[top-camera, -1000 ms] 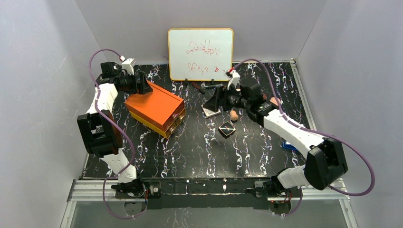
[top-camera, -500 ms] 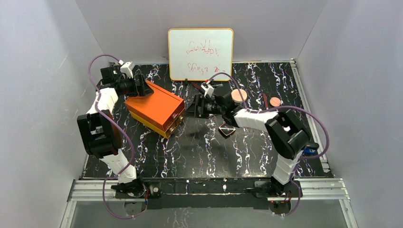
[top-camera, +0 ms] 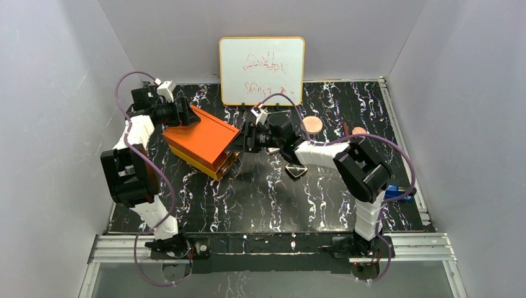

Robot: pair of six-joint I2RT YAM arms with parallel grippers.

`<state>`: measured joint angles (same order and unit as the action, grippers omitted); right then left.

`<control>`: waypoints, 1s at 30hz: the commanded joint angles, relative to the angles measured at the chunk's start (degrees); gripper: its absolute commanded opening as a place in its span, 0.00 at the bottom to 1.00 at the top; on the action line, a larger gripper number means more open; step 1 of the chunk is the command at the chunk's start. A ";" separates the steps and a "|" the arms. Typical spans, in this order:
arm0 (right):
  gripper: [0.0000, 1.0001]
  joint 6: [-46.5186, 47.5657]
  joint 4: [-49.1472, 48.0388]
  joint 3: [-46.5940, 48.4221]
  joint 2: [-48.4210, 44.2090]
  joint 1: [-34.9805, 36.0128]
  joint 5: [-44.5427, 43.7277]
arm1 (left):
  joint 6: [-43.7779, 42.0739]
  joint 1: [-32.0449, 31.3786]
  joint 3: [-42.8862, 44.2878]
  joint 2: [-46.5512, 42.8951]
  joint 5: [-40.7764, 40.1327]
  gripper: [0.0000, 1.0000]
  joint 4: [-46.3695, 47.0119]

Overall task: Organize the makeup
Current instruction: Open the drawer in the storage box.

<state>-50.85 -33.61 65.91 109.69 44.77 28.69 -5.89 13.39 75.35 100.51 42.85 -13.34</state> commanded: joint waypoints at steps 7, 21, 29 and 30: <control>0.76 0.69 -2.12 1.29 1.85 0.82 -0.89 | -0.44 0.23 -1.80 -3.55 -1.32 0.98 -1.05; 0.58 0.47 -3.16 3.76 5.81 0.97 -1.41 | -0.39 0.23 -2.01 -3.83 -1.49 0.98 -0.90; 0.56 1.36 -2.53 5.89 7.01 0.80 -1.66 | -0.35 0.24 -2.00 -3.57 -1.27 0.98 -0.92; 0.55 1.37 -2.52 6.16 7.23 0.71 -1.58 | -0.39 0.24 -1.99 -3.43 -1.28 0.98 -0.93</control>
<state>-50.72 -34.39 68.60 115.48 45.65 28.14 -5.58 13.39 74.41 99.59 42.02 -12.67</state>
